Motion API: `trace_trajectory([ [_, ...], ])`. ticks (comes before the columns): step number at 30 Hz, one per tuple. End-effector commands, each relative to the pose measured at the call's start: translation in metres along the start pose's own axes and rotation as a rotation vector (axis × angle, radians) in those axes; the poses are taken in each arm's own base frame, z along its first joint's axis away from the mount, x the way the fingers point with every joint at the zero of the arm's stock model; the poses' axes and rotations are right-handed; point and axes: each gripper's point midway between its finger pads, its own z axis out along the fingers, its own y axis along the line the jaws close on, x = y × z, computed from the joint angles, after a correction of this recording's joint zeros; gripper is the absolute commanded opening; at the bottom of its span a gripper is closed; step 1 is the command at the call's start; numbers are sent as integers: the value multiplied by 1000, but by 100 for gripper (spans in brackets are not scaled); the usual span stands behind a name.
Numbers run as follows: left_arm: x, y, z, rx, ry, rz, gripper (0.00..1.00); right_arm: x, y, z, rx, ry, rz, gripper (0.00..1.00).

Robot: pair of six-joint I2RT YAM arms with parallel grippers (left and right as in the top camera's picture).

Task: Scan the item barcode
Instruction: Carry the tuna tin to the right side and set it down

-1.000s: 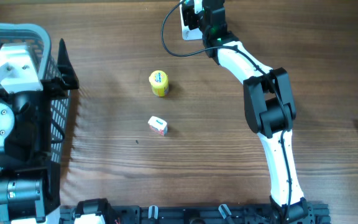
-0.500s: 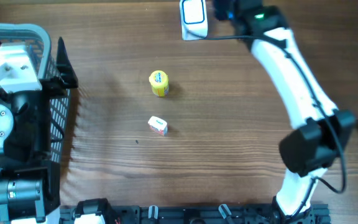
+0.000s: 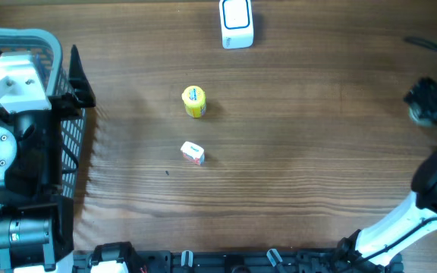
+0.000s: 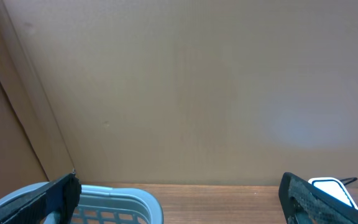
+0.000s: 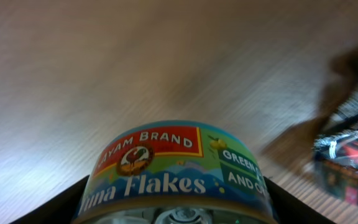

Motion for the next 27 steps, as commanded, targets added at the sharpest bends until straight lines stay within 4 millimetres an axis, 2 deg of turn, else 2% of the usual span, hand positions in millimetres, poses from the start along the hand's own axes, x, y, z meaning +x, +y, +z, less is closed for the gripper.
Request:
trace_trajectory([
  [1,-1,-2,-1,13,-5,-10,100,10,-31,26,-26,30,107,53],
  [3,-1,-2,-1,13,-5,-10,100,8,-51,35,-16,14,165,52],
  [6,-1,-2,-1,13,-5,-10,100,0,-68,40,-12,-23,232,51],
  [7,-1,-2,-1,13,-5,-10,100,-4,-69,40,-13,-36,235,57],
  [8,-1,-2,-1,13,-5,-10,100,-5,-69,40,-14,-42,230,75],
  [11,-1,-2,-1,13,-4,-10,100,-8,-68,39,-18,-55,223,99],
  [15,-1,-2,-1,13,-5,-10,100,-8,-48,38,-132,-42,163,100],
  [17,-1,-2,-1,13,-5,-10,100,-6,-30,29,-230,-27,141,100],
  [18,-1,-2,-1,13,-5,-10,100,-10,-25,16,-242,-39,132,100],
  [20,-1,-2,-1,13,-6,-10,100,-23,-14,-30,-252,-120,106,100],
  [22,-2,-2,-1,12,-12,-10,100,-28,1,-90,-246,-242,71,100],
  [23,-3,-2,-1,12,-14,-10,100,-21,21,-132,-296,-308,36,100],
  [24,-6,-1,-1,10,-25,-10,100,-2,53,-177,-400,-352,-43,100],
  [25,-9,-1,-1,9,-40,-11,100,25,89,-220,-546,-369,-131,100],
  [26,-12,-1,-1,8,-51,-12,100,50,118,-245,-678,-348,-205,100],
  [27,-13,0,-2,7,-56,-12,100,83,152,-270,-824,-313,-340,100],
])
